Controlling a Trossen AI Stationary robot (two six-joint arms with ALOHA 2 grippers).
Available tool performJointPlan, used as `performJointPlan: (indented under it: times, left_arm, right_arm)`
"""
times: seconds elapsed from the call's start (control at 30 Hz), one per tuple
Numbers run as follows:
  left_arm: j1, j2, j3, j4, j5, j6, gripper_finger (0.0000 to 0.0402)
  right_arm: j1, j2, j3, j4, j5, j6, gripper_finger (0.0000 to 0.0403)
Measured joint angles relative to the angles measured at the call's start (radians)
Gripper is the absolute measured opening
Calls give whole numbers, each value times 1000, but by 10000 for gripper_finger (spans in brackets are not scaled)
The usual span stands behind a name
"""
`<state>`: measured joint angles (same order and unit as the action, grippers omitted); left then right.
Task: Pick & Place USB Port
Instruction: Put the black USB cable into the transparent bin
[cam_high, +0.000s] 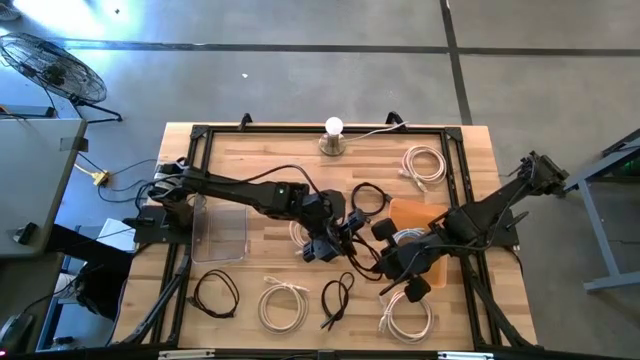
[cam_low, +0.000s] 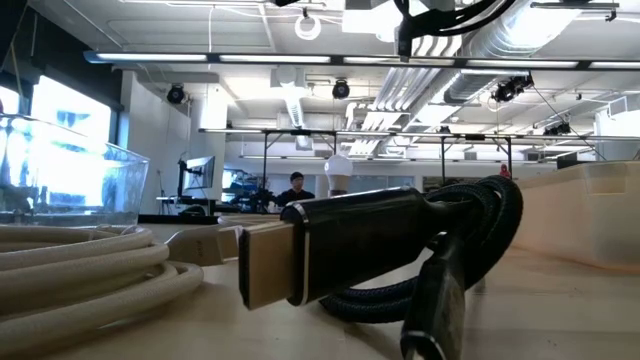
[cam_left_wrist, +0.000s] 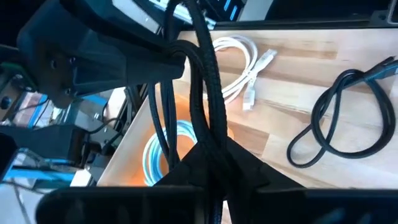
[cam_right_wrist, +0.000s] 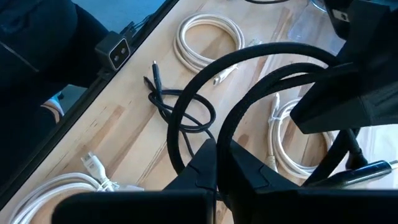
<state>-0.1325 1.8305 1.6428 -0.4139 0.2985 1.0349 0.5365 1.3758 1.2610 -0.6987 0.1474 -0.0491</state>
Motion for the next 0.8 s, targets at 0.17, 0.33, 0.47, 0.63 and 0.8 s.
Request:
performJointPlan:
  times: [0.17, 0.33, 0.47, 0.63, 0.8]
  left_arm:
    - [0, 0, 0, -9, -23, -12, 16]
    - [4, 0, 0, -19, -57, -21, 16]
    - [2, 0, 0, -21, -76, -23, 16]
    - [2, -6, 0, -40, -103, -32, 16]
    - [2, -10, 0, -75, -127, -54, 15]
  right_arm:
    - [1, 0, 0, -22, 70, 85, 29]
    - [2, 0, -1, -98, 241, 167, 94]
    - [3, 0, -1, -109, 316, 153, 138]
    - [2, 0, -1, -117, 387, 149, 175]
    - [1, -2, -1, -168, 487, 251, 182]
